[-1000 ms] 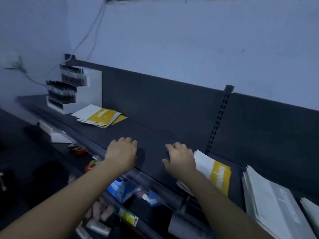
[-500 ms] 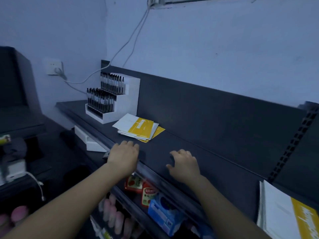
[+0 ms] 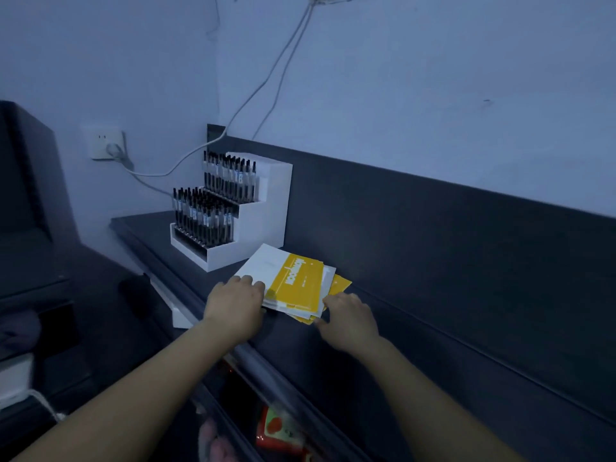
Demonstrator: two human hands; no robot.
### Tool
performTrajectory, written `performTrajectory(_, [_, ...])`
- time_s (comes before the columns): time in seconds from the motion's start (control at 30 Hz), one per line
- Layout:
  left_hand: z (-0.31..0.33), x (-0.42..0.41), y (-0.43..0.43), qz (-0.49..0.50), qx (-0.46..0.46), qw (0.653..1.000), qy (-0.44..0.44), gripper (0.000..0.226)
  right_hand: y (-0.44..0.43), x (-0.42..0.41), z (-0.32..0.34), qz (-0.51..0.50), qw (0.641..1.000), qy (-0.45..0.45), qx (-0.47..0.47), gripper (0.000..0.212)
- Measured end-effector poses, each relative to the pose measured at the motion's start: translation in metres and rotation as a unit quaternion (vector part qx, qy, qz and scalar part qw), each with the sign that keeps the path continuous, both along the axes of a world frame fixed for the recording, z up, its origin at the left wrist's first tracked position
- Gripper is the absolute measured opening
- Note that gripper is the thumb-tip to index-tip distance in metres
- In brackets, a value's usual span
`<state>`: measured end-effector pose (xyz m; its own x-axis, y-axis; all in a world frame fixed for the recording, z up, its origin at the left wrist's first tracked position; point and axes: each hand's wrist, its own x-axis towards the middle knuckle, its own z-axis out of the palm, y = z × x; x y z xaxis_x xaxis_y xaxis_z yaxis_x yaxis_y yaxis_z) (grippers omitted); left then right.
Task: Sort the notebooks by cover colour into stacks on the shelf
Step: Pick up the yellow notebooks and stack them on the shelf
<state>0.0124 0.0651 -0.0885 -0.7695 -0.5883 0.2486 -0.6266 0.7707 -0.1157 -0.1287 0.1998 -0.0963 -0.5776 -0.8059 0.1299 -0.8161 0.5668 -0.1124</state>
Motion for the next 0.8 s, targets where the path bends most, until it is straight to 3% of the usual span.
performTrajectory(0.27, [-0.012,-0.033,-0.061,0.033,0.054,0.998,0.026,0.043,-0.058,-0.027,-0.005,-0.014,0.998,-0.05,0.03,0.047])
performTrajectory(0.4, [-0.018,-0.046,-0.088,0.032,0.151,0.986,0.066,0.044,-0.079,-0.032,-0.008,-0.049,0.996,-0.065,0.04,0.049])
performTrajectory(0.6, [-0.018,-0.066,-0.118,0.023,0.296,0.945,0.134,0.042,-0.109,-0.031,-0.01,-0.093,0.986,-0.131,-0.032,0.053])
performTrajectory(0.8, [-0.029,-0.072,-0.135,0.039,0.37,0.914,0.164,0.037,-0.129,-0.019,-0.015,-0.113,0.967,-0.202,-0.108,0.055])
